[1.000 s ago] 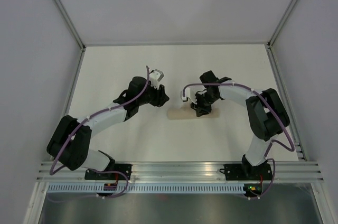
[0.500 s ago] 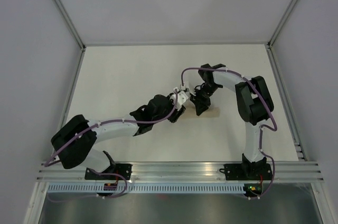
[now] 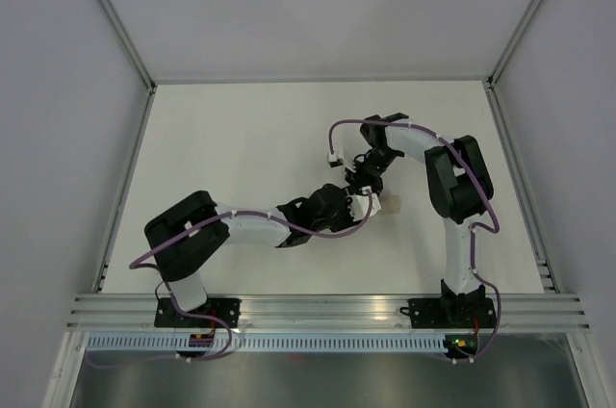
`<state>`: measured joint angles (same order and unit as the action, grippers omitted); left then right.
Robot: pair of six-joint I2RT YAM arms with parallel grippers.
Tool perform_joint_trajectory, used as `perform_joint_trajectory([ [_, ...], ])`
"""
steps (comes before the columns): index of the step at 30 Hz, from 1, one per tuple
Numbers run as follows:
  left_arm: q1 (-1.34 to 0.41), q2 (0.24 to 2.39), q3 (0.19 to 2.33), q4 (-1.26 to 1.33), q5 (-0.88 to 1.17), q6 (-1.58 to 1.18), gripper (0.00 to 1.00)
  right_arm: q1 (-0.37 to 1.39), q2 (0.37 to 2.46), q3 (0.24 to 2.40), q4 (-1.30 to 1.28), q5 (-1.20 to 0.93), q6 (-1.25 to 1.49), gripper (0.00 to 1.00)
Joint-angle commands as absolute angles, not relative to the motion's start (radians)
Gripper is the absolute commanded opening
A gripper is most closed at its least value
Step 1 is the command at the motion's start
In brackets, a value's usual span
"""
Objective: Fold the napkin, place the utensils inside, and roll it up
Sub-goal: Roll the napkin at the center of the board.
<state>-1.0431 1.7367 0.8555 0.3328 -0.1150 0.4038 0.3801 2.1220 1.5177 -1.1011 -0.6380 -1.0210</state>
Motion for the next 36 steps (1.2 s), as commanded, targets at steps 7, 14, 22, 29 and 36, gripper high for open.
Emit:
perform_joint_trajectory([
  [7, -1.051, 1.848, 0.913, 0.408, -0.141, 0.560, 0.56, 0.380, 2.227, 1.508, -1.049, -0.534, -1.051, 0.08],
  [14, -1.051, 1.919, 0.923, 0.426, -0.156, 0.557, 0.52, 0.377, 2.238, 1.513, -1.051, -0.537, -1.048, 0.08],
  [22, -1.049, 1.945, 0.928, 0.373, -0.124, 0.528, 0.07, 0.371, 2.220, 1.517, -1.055, -0.558, -1.037, 0.28],
  [29, -1.042, 1.951, 0.933, 0.313, -0.055, 0.486, 0.02, 0.342, 2.123, 1.525, -1.048, -0.623, -0.999, 0.59],
  [36, -1.019, 1.947, 0.940, 0.273, -0.005, 0.454, 0.02, 0.253, 2.002, 1.529, -0.967, -0.678, -0.887, 0.68],
])
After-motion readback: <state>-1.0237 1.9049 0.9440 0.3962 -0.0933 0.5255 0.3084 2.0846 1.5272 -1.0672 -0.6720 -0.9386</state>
